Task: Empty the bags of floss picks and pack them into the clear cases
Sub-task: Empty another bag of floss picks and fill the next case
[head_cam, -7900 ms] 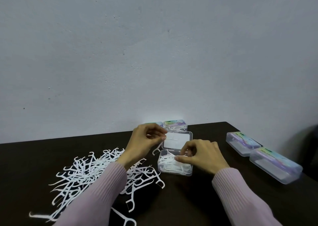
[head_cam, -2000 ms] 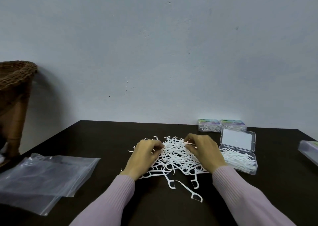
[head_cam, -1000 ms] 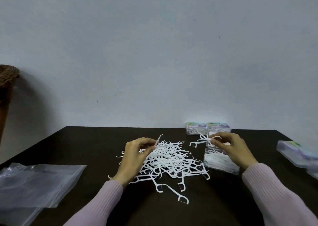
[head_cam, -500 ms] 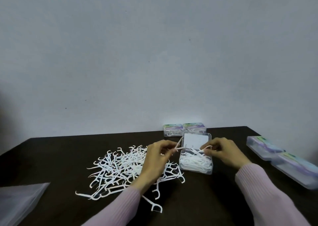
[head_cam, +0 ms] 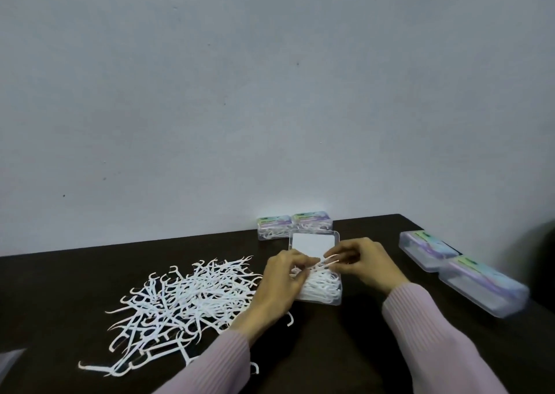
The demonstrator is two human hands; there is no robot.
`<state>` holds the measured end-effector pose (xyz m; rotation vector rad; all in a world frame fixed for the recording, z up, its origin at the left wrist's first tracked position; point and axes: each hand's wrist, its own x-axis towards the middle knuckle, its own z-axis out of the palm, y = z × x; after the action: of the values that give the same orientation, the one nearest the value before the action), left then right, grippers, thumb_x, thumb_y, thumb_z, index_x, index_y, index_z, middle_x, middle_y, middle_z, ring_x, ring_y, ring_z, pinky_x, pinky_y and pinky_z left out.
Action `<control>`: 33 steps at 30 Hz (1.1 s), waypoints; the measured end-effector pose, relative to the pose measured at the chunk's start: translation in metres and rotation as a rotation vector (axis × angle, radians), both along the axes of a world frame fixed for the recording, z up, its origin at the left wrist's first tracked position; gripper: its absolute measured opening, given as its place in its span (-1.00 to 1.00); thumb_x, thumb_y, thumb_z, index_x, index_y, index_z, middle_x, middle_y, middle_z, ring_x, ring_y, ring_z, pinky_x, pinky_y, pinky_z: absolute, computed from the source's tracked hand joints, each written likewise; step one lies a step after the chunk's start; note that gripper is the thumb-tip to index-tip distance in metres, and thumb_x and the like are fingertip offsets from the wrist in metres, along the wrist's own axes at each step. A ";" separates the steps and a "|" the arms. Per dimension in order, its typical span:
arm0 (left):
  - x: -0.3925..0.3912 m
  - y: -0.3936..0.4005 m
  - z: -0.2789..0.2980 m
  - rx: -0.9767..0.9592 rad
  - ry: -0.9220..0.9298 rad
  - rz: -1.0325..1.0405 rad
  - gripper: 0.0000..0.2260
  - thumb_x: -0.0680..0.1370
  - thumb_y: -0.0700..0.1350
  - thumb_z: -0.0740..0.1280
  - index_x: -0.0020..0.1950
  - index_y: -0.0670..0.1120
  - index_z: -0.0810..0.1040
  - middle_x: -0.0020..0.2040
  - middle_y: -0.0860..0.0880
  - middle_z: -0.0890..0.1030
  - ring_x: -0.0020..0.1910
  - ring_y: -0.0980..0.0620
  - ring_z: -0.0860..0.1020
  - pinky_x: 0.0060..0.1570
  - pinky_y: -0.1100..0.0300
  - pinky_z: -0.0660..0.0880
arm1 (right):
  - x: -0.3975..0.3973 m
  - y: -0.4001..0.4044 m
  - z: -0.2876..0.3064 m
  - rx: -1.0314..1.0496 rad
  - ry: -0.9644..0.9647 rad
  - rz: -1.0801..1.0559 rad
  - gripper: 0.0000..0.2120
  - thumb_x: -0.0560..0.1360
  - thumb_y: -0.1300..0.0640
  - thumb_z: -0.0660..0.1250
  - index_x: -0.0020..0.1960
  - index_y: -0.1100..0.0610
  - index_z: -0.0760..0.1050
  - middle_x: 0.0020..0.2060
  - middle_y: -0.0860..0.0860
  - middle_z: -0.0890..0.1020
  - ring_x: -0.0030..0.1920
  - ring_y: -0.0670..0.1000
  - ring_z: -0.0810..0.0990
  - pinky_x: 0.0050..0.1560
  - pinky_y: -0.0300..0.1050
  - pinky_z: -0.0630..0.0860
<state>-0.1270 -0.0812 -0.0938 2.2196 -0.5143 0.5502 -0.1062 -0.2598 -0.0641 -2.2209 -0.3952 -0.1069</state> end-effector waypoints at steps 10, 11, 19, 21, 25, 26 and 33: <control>0.001 0.014 -0.012 0.078 -0.026 0.026 -0.75 0.58 -0.11 0.26 0.24 0.07 0.53 0.12 0.18 0.51 0.09 0.36 0.37 0.15 0.42 0.28 | 0.000 -0.015 0.002 -0.114 0.043 -0.029 -0.86 0.43 0.20 0.41 -0.04 0.02 0.59 -0.18 -0.12 0.60 -0.16 -0.20 0.53 -0.26 -0.44 0.40; 0.001 0.014 -0.012 0.099 -0.017 0.013 -0.76 0.59 -0.10 0.25 0.23 0.07 0.53 0.14 0.19 0.51 0.14 0.30 0.36 0.20 0.30 0.30 | 0.000 -0.014 0.002 -0.119 0.054 -0.026 -0.87 0.43 0.20 0.42 -0.05 0.02 0.59 -0.19 -0.10 0.61 -0.17 -0.19 0.54 -0.26 -0.43 0.42; 0.001 0.013 -0.015 0.075 0.047 -0.028 -0.78 0.58 -0.17 0.23 0.11 0.09 0.59 0.12 0.17 0.58 0.15 0.22 0.42 0.27 0.06 0.30 | -0.005 -0.010 0.003 -0.091 0.084 0.019 -0.88 0.42 0.24 0.41 -0.11 0.05 0.58 -0.24 -0.02 0.65 -0.31 -0.17 0.59 -0.24 -0.38 0.53; 0.000 0.013 -0.013 0.063 0.059 -0.028 -0.75 0.58 -0.20 0.23 0.14 0.08 0.57 0.12 0.13 0.58 0.15 0.19 0.42 0.25 0.12 0.32 | -0.005 -0.007 0.003 -0.085 0.060 0.015 -0.89 0.41 0.24 0.42 -0.12 0.05 0.58 -0.25 -0.03 0.64 -0.33 -0.17 0.58 -0.24 -0.40 0.52; -0.002 0.013 -0.011 0.022 0.087 -0.038 -0.67 0.58 -0.23 0.21 0.27 0.09 0.45 0.08 0.18 0.59 0.13 0.17 0.45 0.15 0.21 0.34 | -0.005 -0.004 0.002 -0.070 0.055 0.026 -0.86 0.39 0.25 0.45 -0.09 0.08 0.59 -0.26 -0.03 0.62 -0.32 -0.18 0.54 -0.29 -0.46 0.47; -0.002 0.013 -0.011 0.012 0.087 -0.044 -0.68 0.58 -0.24 0.21 0.25 0.08 0.47 0.07 0.18 0.59 0.12 0.17 0.45 0.14 0.22 0.35 | -0.004 -0.002 0.001 -0.082 0.061 0.031 -0.86 0.39 0.24 0.45 -0.08 0.08 0.59 -0.25 -0.03 0.62 -0.30 -0.17 0.53 -0.29 -0.47 0.46; 0.003 0.012 -0.014 -0.116 0.163 -0.136 -0.68 0.58 -0.23 0.20 0.20 0.15 0.49 0.07 0.23 0.63 0.17 0.30 0.51 0.36 -0.12 0.27 | -0.004 -0.001 0.000 -0.137 0.008 -0.018 -0.88 0.42 0.22 0.41 -0.11 0.02 0.57 -0.21 -0.09 0.58 -0.22 -0.18 0.52 -0.28 -0.45 0.41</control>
<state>-0.1240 -0.0687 -0.1081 2.0796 -0.5297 0.3167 -0.1101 -0.2605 -0.0642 -2.3590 -0.3882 -0.0824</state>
